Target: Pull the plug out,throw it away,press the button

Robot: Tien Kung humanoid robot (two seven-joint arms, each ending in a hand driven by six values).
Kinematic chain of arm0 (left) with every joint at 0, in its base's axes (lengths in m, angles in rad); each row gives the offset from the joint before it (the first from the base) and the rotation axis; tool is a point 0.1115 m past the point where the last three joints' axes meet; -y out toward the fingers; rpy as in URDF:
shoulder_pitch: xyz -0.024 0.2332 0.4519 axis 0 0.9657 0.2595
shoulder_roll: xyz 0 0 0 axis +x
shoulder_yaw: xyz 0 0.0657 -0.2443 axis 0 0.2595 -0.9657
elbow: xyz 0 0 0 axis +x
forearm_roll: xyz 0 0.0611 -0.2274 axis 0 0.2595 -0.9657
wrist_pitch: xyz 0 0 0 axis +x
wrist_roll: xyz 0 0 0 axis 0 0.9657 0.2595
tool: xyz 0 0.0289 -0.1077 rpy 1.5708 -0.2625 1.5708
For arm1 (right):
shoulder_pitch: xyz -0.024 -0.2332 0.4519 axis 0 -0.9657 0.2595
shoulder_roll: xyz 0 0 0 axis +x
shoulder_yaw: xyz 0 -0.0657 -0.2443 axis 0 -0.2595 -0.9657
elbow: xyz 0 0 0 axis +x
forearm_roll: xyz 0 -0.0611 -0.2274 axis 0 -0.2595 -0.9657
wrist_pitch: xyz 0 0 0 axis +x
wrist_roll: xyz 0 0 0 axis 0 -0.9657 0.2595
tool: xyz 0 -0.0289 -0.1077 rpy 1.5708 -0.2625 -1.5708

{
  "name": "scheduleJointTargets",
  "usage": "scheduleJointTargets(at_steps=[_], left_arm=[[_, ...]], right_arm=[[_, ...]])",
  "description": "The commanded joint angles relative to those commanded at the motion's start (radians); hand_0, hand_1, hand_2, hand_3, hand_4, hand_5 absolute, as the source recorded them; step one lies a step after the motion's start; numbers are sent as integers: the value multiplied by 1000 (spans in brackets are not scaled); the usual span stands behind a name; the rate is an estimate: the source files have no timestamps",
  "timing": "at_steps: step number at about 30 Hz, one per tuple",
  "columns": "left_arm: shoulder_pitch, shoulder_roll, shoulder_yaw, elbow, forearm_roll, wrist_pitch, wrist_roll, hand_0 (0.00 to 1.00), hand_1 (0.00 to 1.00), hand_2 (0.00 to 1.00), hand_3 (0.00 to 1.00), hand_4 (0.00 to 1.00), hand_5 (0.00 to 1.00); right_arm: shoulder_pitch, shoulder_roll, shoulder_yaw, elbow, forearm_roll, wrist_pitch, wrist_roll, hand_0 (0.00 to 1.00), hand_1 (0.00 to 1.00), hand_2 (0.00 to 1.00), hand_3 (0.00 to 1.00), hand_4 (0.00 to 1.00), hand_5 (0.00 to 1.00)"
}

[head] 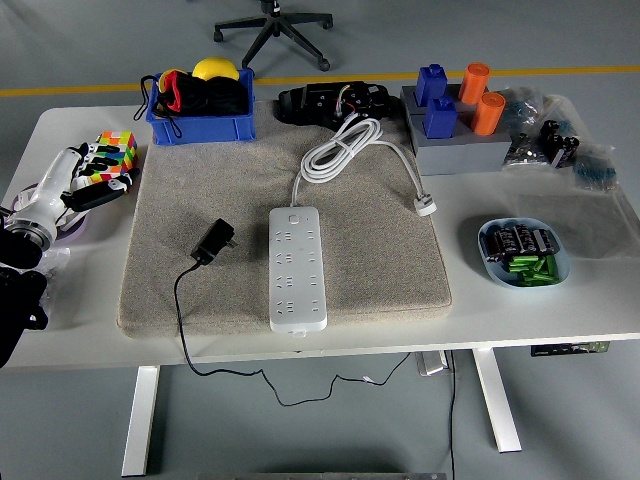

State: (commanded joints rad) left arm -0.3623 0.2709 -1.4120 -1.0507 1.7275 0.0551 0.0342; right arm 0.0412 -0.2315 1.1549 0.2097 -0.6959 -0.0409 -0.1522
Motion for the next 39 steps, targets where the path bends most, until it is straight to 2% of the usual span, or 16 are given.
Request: scheduleJointTargets(at_steps=[39], left_arm=[[7,0,6,-9,0,-3,-1,780,756,707,750,770,448]], right_arm=[[-6,2,1,0,-2,-2,0,750,666,655,621,675,516]])
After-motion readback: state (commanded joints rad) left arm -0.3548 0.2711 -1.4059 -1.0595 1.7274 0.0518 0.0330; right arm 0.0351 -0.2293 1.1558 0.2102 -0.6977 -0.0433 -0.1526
